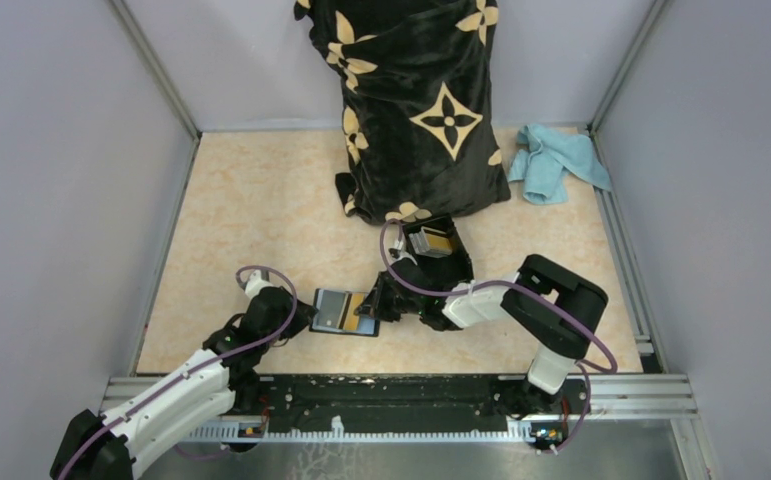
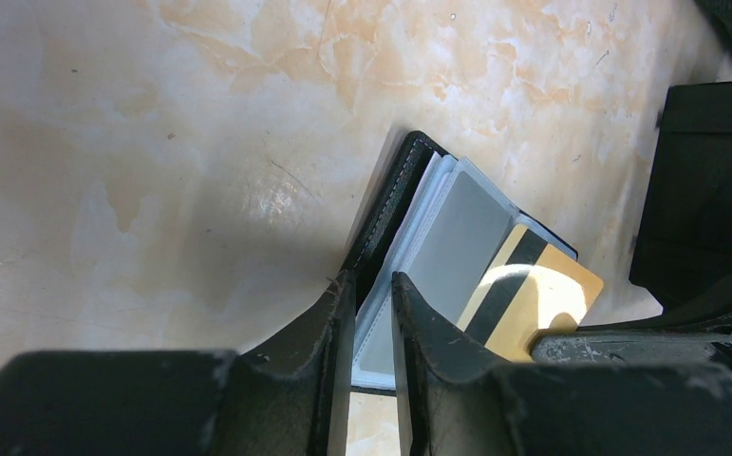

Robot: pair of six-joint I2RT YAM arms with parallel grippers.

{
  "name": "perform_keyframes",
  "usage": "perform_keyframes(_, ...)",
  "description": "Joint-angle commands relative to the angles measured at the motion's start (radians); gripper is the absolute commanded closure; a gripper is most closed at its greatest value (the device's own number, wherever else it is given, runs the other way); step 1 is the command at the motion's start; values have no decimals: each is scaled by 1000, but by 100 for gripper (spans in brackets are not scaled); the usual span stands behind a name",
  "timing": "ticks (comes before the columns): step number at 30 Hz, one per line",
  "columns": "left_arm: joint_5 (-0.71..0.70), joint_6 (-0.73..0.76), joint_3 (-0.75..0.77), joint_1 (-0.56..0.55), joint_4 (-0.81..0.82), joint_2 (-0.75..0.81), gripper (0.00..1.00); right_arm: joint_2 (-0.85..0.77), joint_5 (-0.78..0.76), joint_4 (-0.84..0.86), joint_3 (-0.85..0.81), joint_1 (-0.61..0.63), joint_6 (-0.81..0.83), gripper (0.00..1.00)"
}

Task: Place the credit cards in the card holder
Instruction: Insert the credit card into the card holder.

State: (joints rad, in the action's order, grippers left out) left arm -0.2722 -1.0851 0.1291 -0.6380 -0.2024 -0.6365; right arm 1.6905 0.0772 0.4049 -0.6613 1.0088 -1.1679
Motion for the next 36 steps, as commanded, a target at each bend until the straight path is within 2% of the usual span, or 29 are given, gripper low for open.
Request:
perform_keyframes(1,18,-1,-20,-6,-21,4,73,28,5,12,-4,16,4,100)
perform_keyframes(36,18,8,-20,-6,8,-34,72,154,65,-102,-150,16,90,100)
